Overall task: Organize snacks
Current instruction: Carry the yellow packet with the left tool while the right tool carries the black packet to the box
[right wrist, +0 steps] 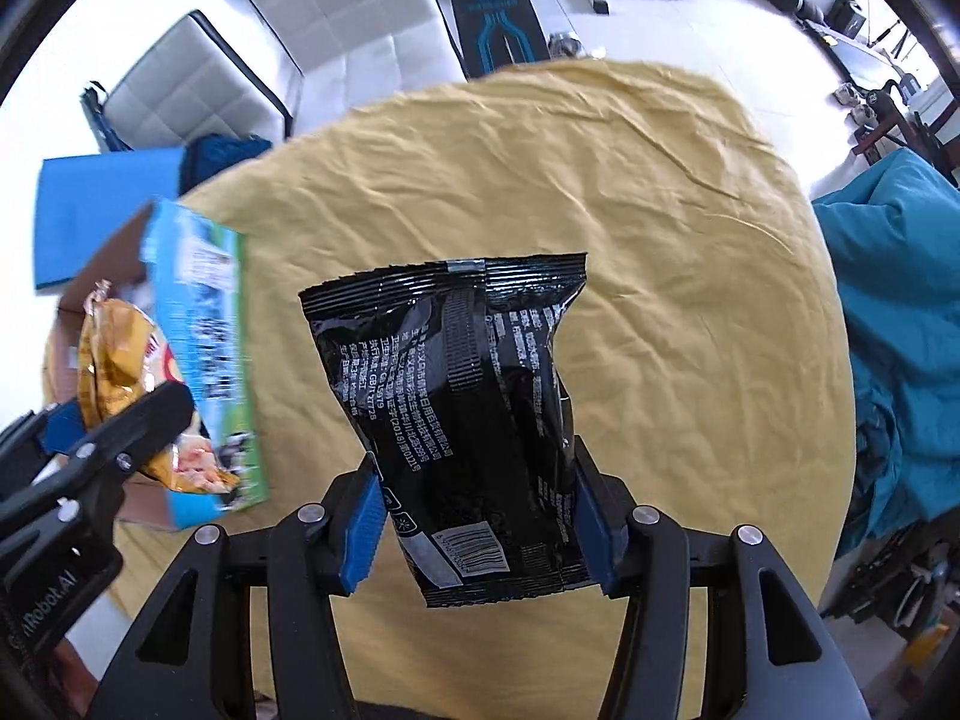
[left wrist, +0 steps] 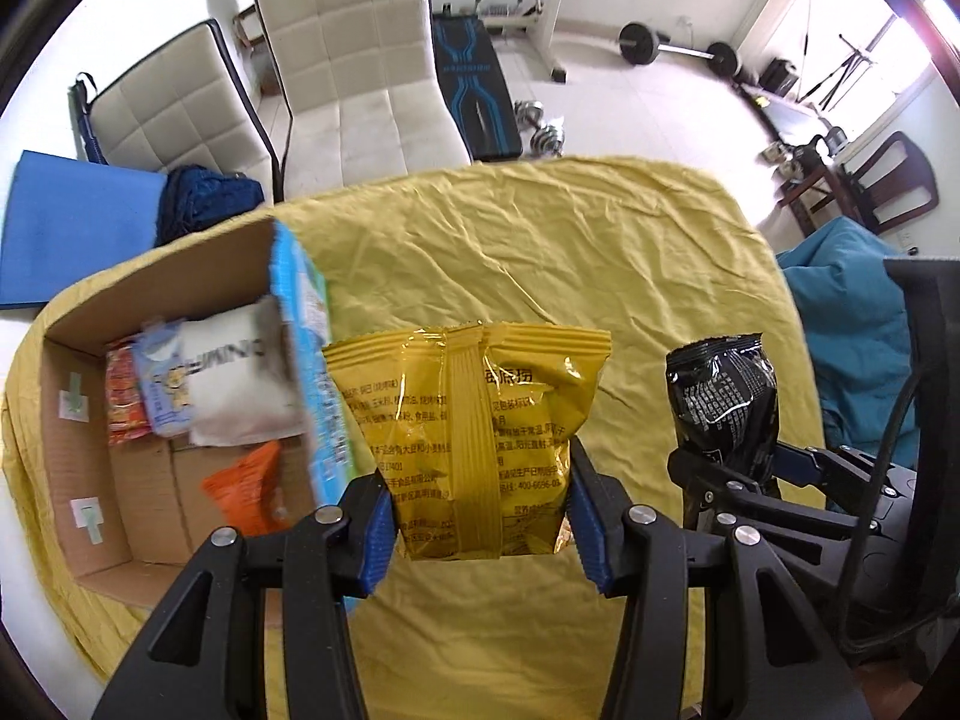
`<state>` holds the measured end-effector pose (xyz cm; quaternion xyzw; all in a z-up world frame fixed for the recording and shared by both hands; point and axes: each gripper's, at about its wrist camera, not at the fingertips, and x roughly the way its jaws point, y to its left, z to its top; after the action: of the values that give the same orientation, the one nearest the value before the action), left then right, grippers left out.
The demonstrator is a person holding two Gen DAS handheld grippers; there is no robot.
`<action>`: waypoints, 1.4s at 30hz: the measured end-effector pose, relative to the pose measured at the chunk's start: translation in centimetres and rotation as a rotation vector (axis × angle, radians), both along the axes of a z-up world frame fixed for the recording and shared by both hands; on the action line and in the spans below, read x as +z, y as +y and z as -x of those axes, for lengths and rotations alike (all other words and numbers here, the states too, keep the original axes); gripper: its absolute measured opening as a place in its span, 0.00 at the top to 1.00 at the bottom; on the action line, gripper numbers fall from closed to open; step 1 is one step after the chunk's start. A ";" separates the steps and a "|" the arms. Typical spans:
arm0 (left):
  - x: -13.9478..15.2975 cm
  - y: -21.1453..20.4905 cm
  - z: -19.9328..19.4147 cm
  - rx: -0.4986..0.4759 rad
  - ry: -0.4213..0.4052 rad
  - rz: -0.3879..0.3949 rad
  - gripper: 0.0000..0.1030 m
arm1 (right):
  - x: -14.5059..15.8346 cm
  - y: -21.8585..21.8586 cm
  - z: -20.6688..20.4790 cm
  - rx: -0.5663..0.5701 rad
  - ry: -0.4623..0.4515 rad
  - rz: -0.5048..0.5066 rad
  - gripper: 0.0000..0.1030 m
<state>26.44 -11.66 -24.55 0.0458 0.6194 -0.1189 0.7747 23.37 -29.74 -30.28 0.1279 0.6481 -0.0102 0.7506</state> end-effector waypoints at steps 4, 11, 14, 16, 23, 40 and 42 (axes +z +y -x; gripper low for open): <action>2.4 2.9 1.0 0.002 -0.038 0.022 0.55 | 3.8 3.0 0.9 0.005 -0.041 -0.016 0.45; 6.3 9.8 1.9 0.052 -0.121 0.026 0.55 | 8.3 8.8 2.3 0.023 -0.108 -0.041 0.45; 7.3 13.0 2.2 0.084 -0.151 0.014 0.55 | 9.7 11.9 2.8 0.038 -0.140 -0.034 0.45; 7.8 15.1 2.4 0.106 -0.159 0.013 0.55 | 10.7 14.1 3.0 0.049 -0.155 -0.038 0.45; 7.7 20.8 3.1 0.168 -0.163 0.012 0.55 | 11.5 20.5 3.1 0.086 -0.180 -0.048 0.45; 3.1 30.7 3.4 0.298 -0.075 0.012 0.55 | 7.4 30.9 1.4 0.168 -0.126 -0.062 0.45; 2.0 31.6 2.8 0.302 -0.047 0.021 0.55 | 6.6 31.6 1.0 0.171 -0.112 -0.097 0.45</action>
<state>23.62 19.89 -22.59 -0.0533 0.5998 -0.0064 0.7984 22.36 1.86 -23.72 0.1088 0.6134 0.0926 0.7768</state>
